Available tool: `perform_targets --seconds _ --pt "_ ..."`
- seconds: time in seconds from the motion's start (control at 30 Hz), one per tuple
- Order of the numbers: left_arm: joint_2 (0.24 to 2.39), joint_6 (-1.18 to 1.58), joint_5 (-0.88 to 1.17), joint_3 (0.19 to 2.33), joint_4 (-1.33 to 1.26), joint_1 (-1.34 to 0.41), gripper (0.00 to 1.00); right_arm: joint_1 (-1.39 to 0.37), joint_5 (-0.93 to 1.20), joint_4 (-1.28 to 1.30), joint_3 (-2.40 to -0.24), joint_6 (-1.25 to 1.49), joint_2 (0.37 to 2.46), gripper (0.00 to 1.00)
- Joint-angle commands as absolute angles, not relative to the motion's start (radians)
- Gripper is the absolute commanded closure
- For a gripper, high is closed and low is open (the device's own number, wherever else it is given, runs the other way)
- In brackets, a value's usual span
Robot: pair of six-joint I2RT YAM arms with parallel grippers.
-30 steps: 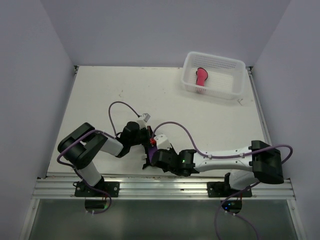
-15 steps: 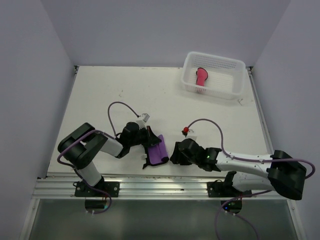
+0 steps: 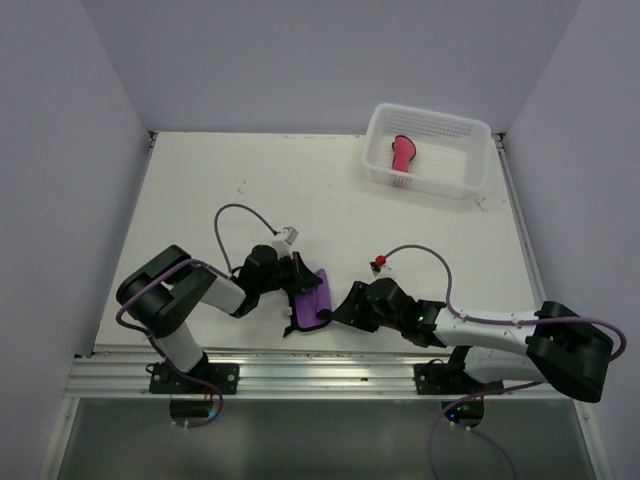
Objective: Roll the towels
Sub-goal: Roll the towel
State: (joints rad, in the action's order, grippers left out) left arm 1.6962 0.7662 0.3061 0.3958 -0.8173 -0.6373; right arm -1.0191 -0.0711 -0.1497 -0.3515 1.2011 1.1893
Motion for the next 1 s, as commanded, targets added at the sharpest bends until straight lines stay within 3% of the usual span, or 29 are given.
perform_targets --seconds 0.0,0.2,0.53,0.97 --pt "1.747 0.707 0.207 0.357 -0.692 -0.630 1.00 -1.012 -0.141 -0.123 -0.357 1.220 1.128 0.52" --pt "1.753 0.709 0.209 0.360 -0.696 -0.630 1.00 -1.011 -0.238 0.037 -0.371 1.221 1.048 0.56" --pt "1.755 0.710 0.210 0.360 -0.695 -0.632 1.00 -0.974 -0.135 -0.155 -0.385 1.226 1.169 0.57" --pt "1.775 0.709 0.221 0.365 -0.701 -0.635 1.00 -0.956 -0.111 -0.218 -0.428 1.187 1.227 0.51"
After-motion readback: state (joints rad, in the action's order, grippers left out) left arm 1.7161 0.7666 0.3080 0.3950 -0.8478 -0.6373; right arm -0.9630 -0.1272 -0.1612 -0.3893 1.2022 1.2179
